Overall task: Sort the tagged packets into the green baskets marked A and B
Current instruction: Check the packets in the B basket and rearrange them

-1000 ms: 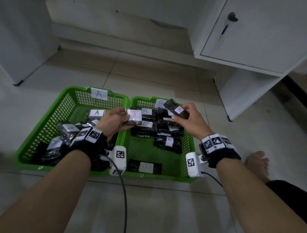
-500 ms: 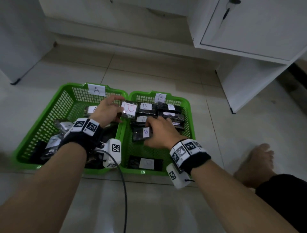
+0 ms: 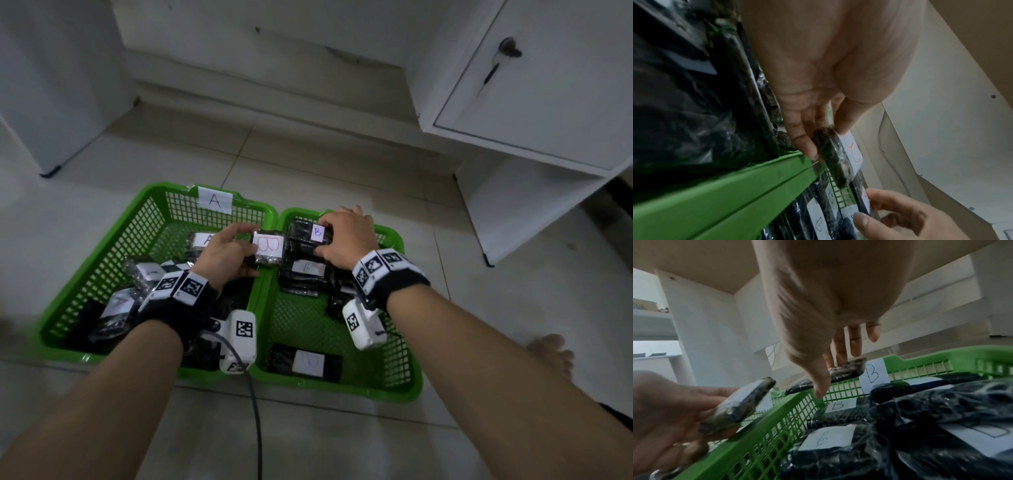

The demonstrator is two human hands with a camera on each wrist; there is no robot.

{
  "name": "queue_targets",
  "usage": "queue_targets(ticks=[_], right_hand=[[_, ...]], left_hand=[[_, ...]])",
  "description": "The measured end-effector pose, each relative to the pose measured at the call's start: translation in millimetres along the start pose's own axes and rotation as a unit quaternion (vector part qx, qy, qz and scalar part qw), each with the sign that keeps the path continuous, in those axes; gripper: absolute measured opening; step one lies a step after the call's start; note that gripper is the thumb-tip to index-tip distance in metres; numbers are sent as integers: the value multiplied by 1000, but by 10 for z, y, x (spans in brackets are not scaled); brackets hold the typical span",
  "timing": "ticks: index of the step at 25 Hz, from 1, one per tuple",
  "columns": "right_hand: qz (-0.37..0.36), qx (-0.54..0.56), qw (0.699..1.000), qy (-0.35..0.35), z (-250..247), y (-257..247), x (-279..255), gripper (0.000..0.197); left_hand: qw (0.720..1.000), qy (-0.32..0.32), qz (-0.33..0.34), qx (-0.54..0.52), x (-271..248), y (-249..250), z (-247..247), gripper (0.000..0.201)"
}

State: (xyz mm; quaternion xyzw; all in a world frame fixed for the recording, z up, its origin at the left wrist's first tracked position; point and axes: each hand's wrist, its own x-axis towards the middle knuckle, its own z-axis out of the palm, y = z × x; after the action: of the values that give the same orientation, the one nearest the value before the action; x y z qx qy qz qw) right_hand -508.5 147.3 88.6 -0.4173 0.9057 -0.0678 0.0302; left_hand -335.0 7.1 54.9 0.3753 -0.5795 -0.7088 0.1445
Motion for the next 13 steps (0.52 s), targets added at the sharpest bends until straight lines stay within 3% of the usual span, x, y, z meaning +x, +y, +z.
queue_targets(ticks=[5, 10, 13], right_hand=[[28, 17, 999, -33, 190, 30, 356, 49], [26, 58, 997, -41, 313, 112, 381, 49], [32, 84, 996, -29, 241, 132, 345, 59]], left_hand=[[1000, 3, -5, -22, 58, 6, -22, 33], [1000, 1, 1, -5, 109, 21, 12, 32], [1000, -11, 14, 8, 111, 58, 73, 31]])
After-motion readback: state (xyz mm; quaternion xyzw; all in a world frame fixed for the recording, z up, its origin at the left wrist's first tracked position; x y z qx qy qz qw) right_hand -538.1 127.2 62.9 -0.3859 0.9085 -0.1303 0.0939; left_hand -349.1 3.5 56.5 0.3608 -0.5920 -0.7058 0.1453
